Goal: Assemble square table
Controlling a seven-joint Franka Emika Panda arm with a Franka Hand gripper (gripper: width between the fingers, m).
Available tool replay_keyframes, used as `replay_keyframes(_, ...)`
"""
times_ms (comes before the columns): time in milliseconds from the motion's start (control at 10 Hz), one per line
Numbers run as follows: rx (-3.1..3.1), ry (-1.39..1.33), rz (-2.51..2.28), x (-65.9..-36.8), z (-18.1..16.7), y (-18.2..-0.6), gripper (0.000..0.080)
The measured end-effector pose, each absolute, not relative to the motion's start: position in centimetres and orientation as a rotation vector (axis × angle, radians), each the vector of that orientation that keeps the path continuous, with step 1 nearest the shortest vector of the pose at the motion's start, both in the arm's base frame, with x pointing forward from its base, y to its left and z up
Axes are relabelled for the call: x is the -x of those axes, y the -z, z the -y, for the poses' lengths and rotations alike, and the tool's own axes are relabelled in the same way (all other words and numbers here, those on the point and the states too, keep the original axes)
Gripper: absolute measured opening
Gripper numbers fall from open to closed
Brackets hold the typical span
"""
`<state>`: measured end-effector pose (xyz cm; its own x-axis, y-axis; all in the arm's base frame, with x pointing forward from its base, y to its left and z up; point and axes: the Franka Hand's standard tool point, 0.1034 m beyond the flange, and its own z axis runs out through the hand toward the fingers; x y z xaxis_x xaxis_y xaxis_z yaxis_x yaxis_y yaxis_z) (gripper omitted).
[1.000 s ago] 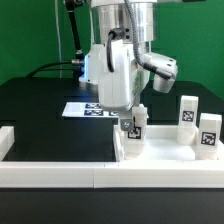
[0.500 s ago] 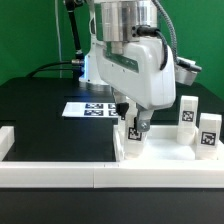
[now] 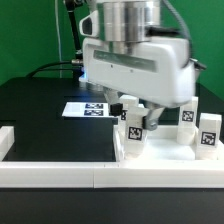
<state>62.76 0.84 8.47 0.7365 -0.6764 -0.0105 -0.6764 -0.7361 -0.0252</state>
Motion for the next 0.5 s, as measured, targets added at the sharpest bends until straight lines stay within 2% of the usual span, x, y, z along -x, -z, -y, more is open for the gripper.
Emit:
replay_keyframes(200, 2.988, 0.043, -0.878, -62.90, -0.81, -8.26, 0.0649)
replay_keyframes(500, 3.030, 0.066, -0.741, -62.68, -0.35, -7.86, 0.0649)
